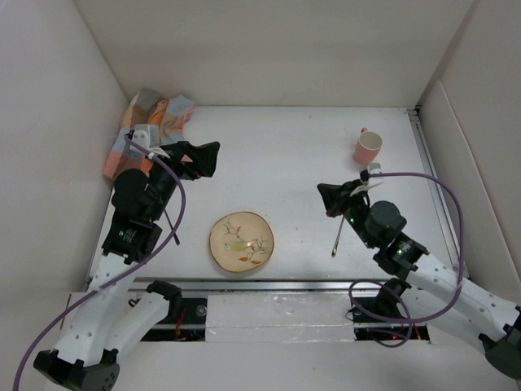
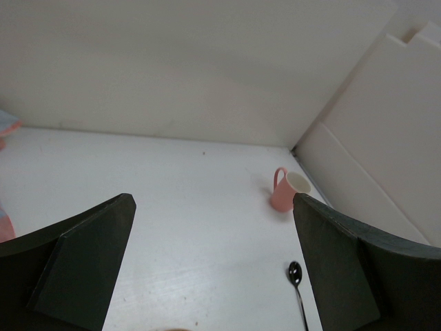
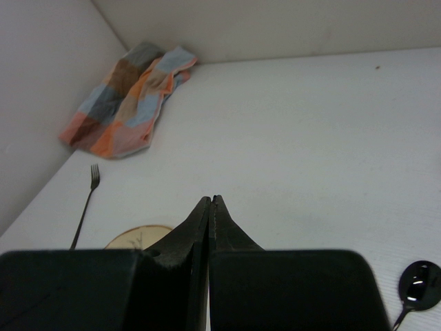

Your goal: Set the dinner table for one person

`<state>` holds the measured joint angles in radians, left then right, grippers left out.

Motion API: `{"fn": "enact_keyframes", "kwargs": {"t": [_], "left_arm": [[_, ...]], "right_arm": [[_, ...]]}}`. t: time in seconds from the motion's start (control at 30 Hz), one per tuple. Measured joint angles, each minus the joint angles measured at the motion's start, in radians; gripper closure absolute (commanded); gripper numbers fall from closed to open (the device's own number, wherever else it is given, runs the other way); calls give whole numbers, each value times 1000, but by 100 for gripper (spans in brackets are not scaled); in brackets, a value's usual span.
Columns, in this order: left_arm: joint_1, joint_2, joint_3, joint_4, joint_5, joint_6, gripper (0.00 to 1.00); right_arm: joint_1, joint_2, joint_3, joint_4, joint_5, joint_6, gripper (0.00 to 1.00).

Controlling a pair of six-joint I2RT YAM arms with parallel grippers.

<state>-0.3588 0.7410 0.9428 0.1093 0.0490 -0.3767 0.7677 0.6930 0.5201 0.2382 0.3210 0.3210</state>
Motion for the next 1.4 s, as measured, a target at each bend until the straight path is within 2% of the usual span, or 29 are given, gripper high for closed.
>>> {"fn": "enact_keyframes", "kwargs": {"t": [0.17, 0.3, 0.43, 0.57, 0.67, 0.7, 0.73, 0.77, 0.8, 0.87, 0.9, 1.03, 1.13, 1.17, 1.4], "left_arm": [[0, 0, -34, -57, 61, -9, 1], [0, -84, -34, -74, 98, -25, 1], [0, -201, -67, -52, 117, -24, 1], [0, -270, -63, -85, 34, -5, 1], [0, -280, -66, -144, -39, 16, 1], [0, -283, -68, -164, -60, 18, 1], [0, -287, -72, -180, -71, 19, 1], [0, -292, -78, -191, -81, 17, 12], [0, -296, -85, -200, -87, 10, 34], [0, -306, -113, -204, -89, -8, 88], [0, -313, -131, -207, -87, -15, 90], [0, -315, -165, -251, -87, -30, 91], [0, -318, -165, -257, -88, -34, 83], [0, -320, -165, -257, -88, -36, 78], [-15, -327, -165, -259, -107, -48, 75]], "right_arm": [[23, 187, 69, 11, -94, 18, 100], [50, 382, 147, 32, -145, 43, 100], [85, 674, 328, 61, -180, 66, 100], [108, 963, 571, 70, -237, 104, 98], [118, 1172, 774, 62, -262, 135, 81], [119, 1239, 850, 52, -270, 145, 68], [121, 1307, 925, 42, -275, 155, 62], [122, 1375, 1014, 19, -278, 164, 54], [123, 1448, 1114, -3, -281, 172, 51], [124, 1596, 1319, -51, -284, 189, 47], [124, 1671, 1431, -79, -284, 198, 44], [124, 1924, 1808, -214, -287, 246, 38], [121, 2054, 1980, -267, -291, 297, 36], [118, 2081, 2007, -277, -293, 316, 35], [95, 2164, 2050, -300, -333, 430, 33]]}}
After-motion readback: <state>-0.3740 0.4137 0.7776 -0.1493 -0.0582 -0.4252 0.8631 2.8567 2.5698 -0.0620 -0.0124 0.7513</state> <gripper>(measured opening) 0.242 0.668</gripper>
